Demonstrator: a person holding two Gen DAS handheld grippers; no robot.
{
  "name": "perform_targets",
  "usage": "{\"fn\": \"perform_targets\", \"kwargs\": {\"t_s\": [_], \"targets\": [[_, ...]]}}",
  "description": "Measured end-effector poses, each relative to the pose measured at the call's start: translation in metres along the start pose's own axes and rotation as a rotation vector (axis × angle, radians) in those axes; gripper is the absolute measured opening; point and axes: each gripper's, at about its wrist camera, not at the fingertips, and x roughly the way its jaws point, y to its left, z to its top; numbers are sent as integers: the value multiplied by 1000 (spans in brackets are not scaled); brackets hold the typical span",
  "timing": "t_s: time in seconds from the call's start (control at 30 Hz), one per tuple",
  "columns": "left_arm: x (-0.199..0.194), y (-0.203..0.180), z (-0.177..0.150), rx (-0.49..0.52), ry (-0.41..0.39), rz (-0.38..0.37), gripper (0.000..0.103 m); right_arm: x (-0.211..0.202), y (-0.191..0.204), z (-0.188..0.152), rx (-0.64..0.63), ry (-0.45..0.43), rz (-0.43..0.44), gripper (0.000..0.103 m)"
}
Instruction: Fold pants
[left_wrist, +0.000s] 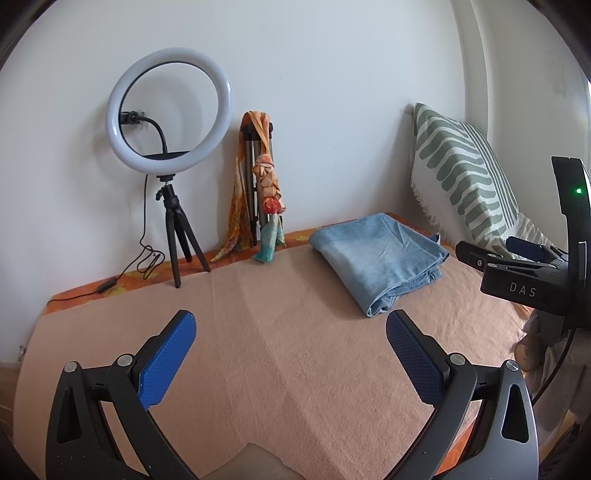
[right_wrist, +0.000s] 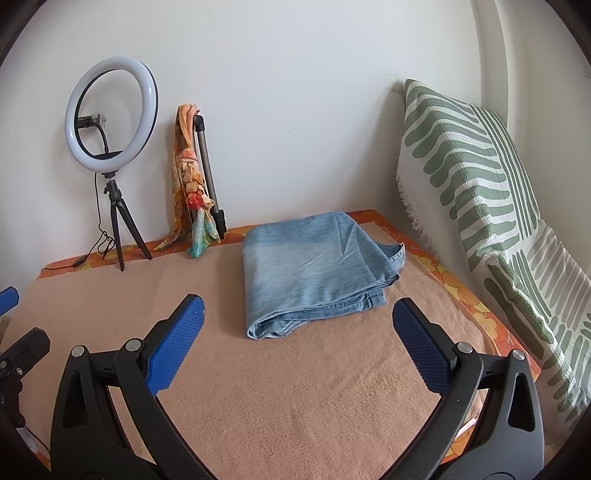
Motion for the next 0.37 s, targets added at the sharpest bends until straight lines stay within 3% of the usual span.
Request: {"fn": "perform_targets", "kwargs": {"t_s": [0.37], "targets": [[0, 1, -2, 7, 4, 17, 102, 3, 7, -1, -8, 5, 13, 103]]}}
